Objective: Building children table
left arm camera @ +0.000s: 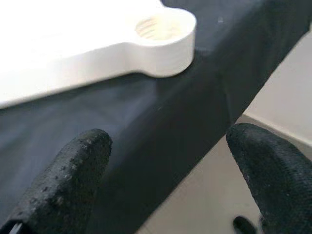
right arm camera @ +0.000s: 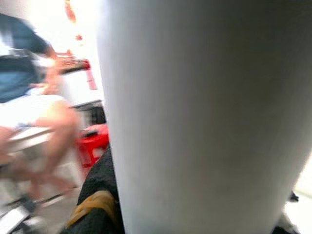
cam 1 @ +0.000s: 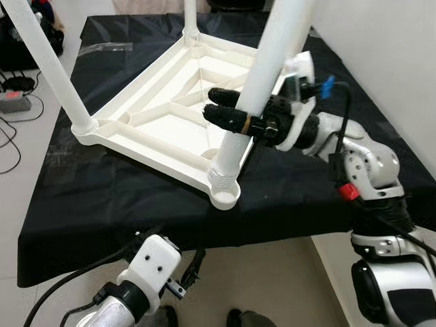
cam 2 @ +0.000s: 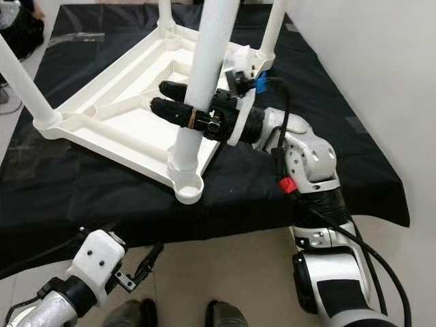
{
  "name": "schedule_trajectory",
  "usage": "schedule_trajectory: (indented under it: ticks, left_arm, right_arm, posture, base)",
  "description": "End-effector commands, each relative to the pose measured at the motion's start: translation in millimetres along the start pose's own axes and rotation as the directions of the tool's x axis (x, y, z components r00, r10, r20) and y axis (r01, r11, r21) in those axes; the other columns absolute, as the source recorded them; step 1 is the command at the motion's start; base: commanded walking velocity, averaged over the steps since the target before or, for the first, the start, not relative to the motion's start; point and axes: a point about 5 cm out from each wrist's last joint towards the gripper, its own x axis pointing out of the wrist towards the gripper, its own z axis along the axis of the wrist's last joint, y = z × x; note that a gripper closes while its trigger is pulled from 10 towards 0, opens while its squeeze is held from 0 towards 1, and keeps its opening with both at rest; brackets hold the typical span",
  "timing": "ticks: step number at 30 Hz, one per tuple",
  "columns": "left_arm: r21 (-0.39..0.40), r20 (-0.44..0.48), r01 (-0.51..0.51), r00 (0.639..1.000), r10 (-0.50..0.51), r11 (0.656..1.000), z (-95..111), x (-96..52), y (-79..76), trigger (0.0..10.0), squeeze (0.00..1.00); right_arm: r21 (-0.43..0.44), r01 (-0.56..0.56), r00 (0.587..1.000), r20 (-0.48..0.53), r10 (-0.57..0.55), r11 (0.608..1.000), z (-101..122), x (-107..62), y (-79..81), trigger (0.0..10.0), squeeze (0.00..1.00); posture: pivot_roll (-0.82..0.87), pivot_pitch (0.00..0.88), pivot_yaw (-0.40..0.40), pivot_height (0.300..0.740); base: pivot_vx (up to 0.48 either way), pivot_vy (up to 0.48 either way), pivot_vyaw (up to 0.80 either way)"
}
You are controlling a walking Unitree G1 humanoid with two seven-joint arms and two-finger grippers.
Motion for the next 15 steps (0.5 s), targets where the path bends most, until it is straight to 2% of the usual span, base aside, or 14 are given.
schedule_trajectory:
  ticks: [1, 3, 4, 6, 7, 9, 13, 15]
  left_arm:
    - [0.029, 0.029, 0.031, 0.999, -0.032, 0.999, 5.3, -3.2, -3.9, 10.0, 0.00]
    - [0.062, 0.051, 0.023, 0.998, -0.026, 0.998, 10.2, -4.7, -1.7, 10.0, 0.00]
    - [0.062, 0.051, 0.023, 0.998, -0.026, 0.998, 10.2, -4.7, -1.7, 10.0, 0.00]
    - [0.100, 0.059, -0.025, 0.998, 0.020, 0.995, 13.7, -8.5, 5.9, 10.0, 0.00]
    - [0.100, 0.059, -0.025, 0.998, 0.020, 0.995, 13.7, -8.5, 5.9, 10.0, 0.00]
    - [0.099, 0.058, -0.039, 0.998, 0.033, 0.994, 15.6, -13.9, 7.3, 10.0, 0.00]
    - [0.097, 0.064, -0.031, 0.998, 0.024, 0.995, 18.2, -18.5, 5.0, 10.0, 0.00]
    - [0.096, 0.055, -0.014, 0.998, 0.009, 0.995, 19.8, -25.8, 0.8, 10.0, 0.00]
  right_arm:
    - [-0.015, -0.083, 0.996, 0.014, 0.083, 0.996, 4.8, -0.1, 4.1, 10.0, 0.00]
    - [-0.034, -0.191, 0.981, -0.036, 0.190, 0.981, 0.3, 1.8, 5.0, 10.0, 0.00]
    - [-0.034, -0.191, 0.981, -0.036, 0.190, 0.981, 0.3, 1.8, 5.0, 10.0, 0.00]
    - [-0.078, -0.272, 0.957, -0.124, 0.261, 0.959, -5.3, 4.2, 3.9, 10.0, 0.00]
    - [-0.078, -0.272, 0.957, -0.124, 0.261, 0.959, -5.3, 4.2, 3.9, 10.0, 0.00]
    - [-0.135, -0.304, 0.935, -0.235, 0.267, 0.943, -10.8, 9.0, -0.3, 10.0, 0.00]
    - [-0.173, -0.328, 0.917, -0.294, 0.269, 0.929, -12.8, 15.8, -4.6, 10.0, 0.00]
    - [-0.179, -0.349, 0.907, -0.313, 0.283, 0.920, -12.3, 21.6, -7.1, 10.0, 0.00]
  posture:
    - [-0.02, 0.293, -0.078, 0.740]
    - [-0.01, 0.297, -0.074, 0.740]
    - [-0.01, 0.297, -0.074, 0.740]
    - [0.02, 0.309, -0.064, 0.740]
    - [0.02, 0.309, -0.064, 0.740]
    - [0.04, 0.325, -0.058, 0.740]
    - [0.04, 0.330, -0.057, 0.740]
    - [0.03, 0.330, -0.057, 0.740]
  base:
    - [0.000, 0.000, 0.00]
    - [0.000, 0.000, 0.00]
    - [0.000, 0.000, 0.00]
    - [0.000, 0.000, 0.00]
    - [0.000, 0.000, 0.00]
    - [0.000, 0.000, 0.00]
    - [0.000, 0.000, 0.00]
    - [0.000, 0.000, 0.00]
